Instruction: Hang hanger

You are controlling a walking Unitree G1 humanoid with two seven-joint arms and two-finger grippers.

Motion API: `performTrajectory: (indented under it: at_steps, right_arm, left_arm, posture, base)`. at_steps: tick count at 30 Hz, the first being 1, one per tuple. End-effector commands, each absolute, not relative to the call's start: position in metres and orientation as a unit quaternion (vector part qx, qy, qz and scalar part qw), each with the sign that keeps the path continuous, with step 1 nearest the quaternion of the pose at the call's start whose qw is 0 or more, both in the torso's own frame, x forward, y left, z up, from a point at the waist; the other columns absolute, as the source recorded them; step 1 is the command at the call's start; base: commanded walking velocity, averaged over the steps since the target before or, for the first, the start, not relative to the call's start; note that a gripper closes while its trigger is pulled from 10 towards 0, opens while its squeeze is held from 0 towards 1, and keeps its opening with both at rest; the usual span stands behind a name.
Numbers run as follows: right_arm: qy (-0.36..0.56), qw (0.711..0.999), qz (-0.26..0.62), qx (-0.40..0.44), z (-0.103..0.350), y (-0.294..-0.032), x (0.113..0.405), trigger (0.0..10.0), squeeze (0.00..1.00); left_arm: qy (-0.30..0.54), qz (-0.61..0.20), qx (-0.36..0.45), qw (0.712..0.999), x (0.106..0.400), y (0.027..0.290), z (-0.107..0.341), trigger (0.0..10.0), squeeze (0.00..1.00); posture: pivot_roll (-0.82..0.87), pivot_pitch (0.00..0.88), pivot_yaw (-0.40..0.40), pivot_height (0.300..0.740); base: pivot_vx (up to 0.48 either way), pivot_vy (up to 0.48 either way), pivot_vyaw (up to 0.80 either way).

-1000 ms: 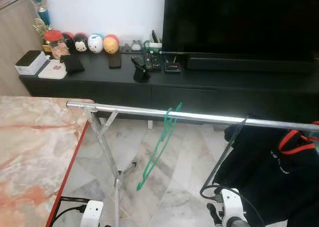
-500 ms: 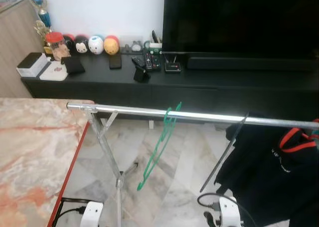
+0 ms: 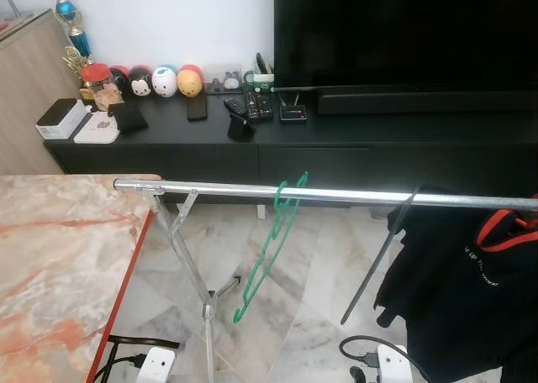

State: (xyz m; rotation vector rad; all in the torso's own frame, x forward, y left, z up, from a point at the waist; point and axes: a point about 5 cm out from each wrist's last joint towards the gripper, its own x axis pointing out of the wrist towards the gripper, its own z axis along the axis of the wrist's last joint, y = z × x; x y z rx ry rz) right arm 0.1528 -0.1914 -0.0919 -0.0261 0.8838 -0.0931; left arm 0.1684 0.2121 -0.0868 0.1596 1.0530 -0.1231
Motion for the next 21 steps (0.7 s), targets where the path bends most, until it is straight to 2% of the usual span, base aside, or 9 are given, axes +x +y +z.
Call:
performTrajectory:
  at_steps: [1, 8, 21]
  right_arm:
    - [0.423, 0.905, -0.050, -0.009, -0.0914, -0.1925, 0.1526, 10.0, 0.00]
    - [0.414, 0.909, -0.051, -0.014, -0.0884, -0.1954, 0.1587, 10.0, 0.00]
    - [0.423, 0.904, -0.055, -0.011, -0.0910, -0.1968, 0.1518, 10.0, 0.00]
  left_arm:
    - [0.507, -0.060, 0.079, 0.856, 0.1636, 0.2135, -0.0885, 10.0, 0.00]
    - [0.510, -0.060, 0.075, 0.855, 0.1623, 0.2129, -0.0892, 10.0, 0.00]
    - [0.509, -0.061, 0.071, 0.856, 0.1628, 0.2120, -0.0892, 10.0, 0.00]
  posture:
    - [-0.01, 0.000, 0.037, 0.740]
    - [-0.03, 0.000, 0.033, 0.740]
    - [-0.03, 0.000, 0.034, 0.740]
  base:
    - [0.000, 0.000, 0.00]
    - [-0.217, 0.000, 0.00]
    - [-0.267, 0.000, 0.00]
